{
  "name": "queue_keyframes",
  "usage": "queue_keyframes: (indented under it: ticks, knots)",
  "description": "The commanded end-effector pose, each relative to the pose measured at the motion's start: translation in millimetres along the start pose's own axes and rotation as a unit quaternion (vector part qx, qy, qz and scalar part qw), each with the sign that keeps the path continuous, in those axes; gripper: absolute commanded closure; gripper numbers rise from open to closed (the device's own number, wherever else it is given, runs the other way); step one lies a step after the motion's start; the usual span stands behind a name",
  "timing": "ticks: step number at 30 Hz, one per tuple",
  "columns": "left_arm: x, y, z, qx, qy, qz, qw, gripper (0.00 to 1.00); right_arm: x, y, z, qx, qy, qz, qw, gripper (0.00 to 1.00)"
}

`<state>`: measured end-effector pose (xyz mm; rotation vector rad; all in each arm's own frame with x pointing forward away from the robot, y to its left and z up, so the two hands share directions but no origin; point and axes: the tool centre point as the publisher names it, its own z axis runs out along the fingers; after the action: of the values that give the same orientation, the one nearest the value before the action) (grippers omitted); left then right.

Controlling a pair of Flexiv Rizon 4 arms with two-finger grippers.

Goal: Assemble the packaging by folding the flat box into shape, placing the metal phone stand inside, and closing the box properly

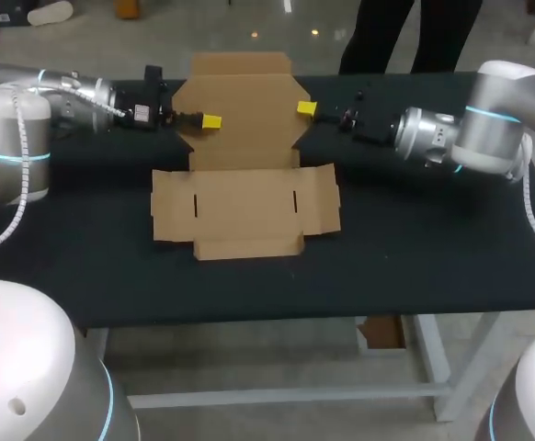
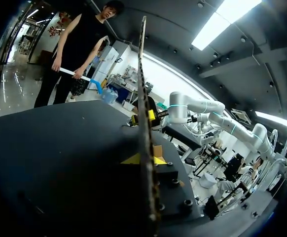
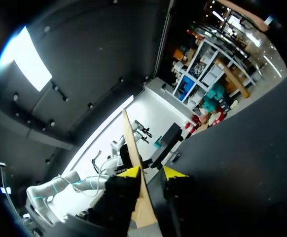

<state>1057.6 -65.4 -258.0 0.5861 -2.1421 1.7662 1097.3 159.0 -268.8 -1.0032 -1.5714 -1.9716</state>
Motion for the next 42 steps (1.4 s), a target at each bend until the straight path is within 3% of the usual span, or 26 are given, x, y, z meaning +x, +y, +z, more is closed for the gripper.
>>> queue_keyframes:
  ticks: [1,17,20,31,42]
  knots:
    - [-4.3,-2.5,-3.1,0.002,0.010,0.002,1.000,1.00,9.6,5.2,-12.0,-0.002,-0.024,-0.009,1.000,0.64]
    - [-12.8,-21.7,-3.0,0.021,0.012,0.022,0.999,1.00,45.0,20.0,-71.7,-0.008,-0.112,-0.070,0.991,0.73]
    - [-14.5,-26.7,-3.6,0.025,0.010,0.026,0.999,1.00,52.7,16.8,-80.5,-0.005,-0.113,-0.087,0.990,1.00]
    - [-10.7,-43.3,-2.7,0.031,0.013,0.064,0.997,1.00,79.0,-5.7,-105.6,0.023,-0.114,-0.171,0.978,1.00]
    - [1.8,-63.0,-1.3,0.022,0.015,0.108,0.994,1.00,105.1,-33.6,-127.9,0.057,-0.130,-0.249,0.958,1.00]
